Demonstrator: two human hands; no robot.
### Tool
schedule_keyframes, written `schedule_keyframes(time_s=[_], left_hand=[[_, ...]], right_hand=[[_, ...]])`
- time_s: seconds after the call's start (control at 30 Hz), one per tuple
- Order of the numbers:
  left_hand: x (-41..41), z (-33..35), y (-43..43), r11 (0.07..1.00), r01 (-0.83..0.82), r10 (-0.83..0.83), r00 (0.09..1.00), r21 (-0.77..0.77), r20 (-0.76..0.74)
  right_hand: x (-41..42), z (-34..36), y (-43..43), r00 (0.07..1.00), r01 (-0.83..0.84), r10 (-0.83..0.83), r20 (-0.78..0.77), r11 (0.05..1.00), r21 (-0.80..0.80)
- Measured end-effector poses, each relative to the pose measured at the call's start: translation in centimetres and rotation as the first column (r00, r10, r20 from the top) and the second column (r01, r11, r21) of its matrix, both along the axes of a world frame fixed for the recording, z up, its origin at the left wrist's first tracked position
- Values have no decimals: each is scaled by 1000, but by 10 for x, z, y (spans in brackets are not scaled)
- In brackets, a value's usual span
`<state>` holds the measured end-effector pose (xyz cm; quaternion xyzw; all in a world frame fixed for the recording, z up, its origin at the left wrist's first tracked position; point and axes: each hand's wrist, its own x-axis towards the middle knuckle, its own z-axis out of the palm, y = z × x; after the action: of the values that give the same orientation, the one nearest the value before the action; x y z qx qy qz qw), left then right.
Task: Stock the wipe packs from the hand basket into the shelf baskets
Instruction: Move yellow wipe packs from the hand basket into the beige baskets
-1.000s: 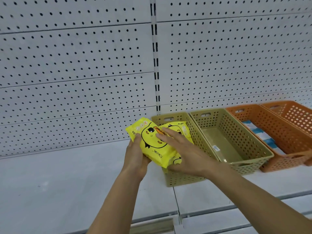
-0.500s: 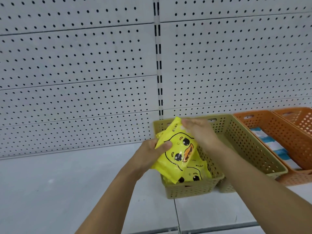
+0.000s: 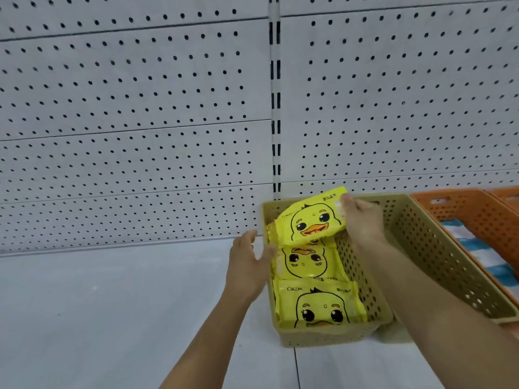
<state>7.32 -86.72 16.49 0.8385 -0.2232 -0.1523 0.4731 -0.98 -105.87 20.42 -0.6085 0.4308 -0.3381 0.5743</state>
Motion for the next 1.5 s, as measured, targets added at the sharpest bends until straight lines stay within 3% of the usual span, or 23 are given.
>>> schedule_keyframes(time_s=[0.13, 0.23, 0.3, 0.37, 0.4, 0.5, 0.53, 0.73, 0.8, 0.93, 1.07, 1.17, 1.33, 1.5], left_hand=[[-13, -14, -5, 998, 60, -58, 996, 19, -63], [-12, -15, -5, 998, 53, -51, 996, 25, -68], [-12, -17, -5, 999, 39, -38, 997, 17, -60], [-14, -17, -6, 1000, 24, -23, 998, 19, -55], [-14, -17, -6, 999, 22, -20, 999, 35, -45], [-15, -15, -6, 996, 19, -18, 1000, 88, -9], [-15, -14, -6, 995, 17, -17, 1000, 101, 1], [-10, -13, -6, 988, 65, -67, 998, 143, 11], [-7, -13, 2, 985, 127, -129, 992, 120, 10], [-19, -17, 41, 953, 300, -302, 950, 43, 75], [-50, -29, 96, 910, 414, -406, 902, -25, 145], [-74, -34, 141, 892, 452, -450, 880, 20, 152], [-116, -51, 229, 875, 482, -479, 854, 41, 201], [-152, -78, 322, 873, 462, -487, 841, 156, 236]], right_hand=[[27, -18, -1, 981, -120, 84, -178, 971, -207], [34, -27, 3, 883, -316, 157, -443, 895, -314], [28, -40, 9, 771, -462, 2, -637, 689, -558], [24, -51, 22, 715, -553, -192, -672, 433, -712], [24, -55, 27, 662, -626, -173, -729, 407, -665], [28, -69, 32, 464, -764, 132, -876, 559, -321], [30, -71, 31, 426, -783, 187, -885, 566, -258], [28, -53, 29, 350, -789, 340, -873, 609, -79], [18, -40, 51, 377, -758, 358, -854, 649, -63], [-28, -29, 111, 569, -660, 305, -764, 724, -203], [-74, -34, 168, 661, -591, 30, -750, 636, -496], [-105, -47, 211, 788, -502, -6, -616, 572, -649], [-162, -87, 296, 864, -372, 29, -503, 711, -597], [-215, -127, 389, 869, -359, 49, -493, 748, -558]])
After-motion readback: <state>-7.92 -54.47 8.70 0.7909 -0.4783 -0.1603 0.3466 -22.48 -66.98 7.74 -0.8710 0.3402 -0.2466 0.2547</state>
